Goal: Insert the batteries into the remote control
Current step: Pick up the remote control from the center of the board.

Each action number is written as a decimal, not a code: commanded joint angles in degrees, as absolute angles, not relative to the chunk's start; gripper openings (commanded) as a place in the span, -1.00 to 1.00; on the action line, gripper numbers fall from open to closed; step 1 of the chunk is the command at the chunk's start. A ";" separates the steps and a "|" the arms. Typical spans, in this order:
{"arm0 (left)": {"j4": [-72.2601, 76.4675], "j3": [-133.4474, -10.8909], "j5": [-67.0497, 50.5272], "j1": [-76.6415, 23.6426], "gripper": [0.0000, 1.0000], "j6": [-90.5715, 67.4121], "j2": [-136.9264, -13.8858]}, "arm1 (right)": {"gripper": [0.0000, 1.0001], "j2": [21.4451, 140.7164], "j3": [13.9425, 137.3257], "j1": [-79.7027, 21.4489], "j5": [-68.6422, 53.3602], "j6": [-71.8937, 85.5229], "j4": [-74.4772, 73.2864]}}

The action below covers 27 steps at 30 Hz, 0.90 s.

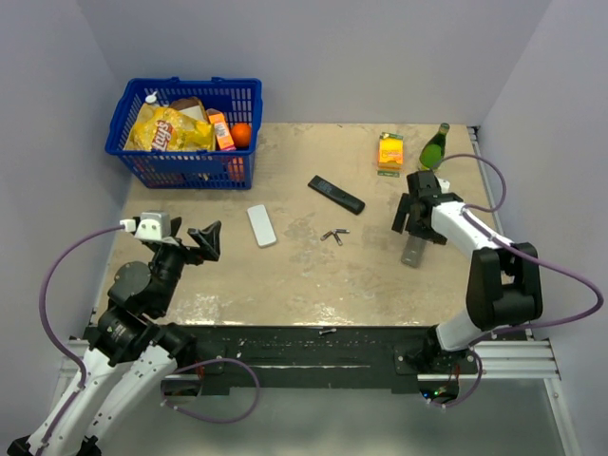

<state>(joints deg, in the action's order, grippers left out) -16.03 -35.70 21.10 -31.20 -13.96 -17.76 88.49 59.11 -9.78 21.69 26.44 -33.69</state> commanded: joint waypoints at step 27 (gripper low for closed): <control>-9.15 -35.16 6.34 -31.64 0.99 -19.59 -23.72 | -0.88 85.70 48.25 -5.97 1.15 19.78 -19.34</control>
<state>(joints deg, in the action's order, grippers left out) -13.63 -35.22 13.45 -31.57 -15.66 -20.88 90.63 49.63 -4.45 6.59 23.79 -23.38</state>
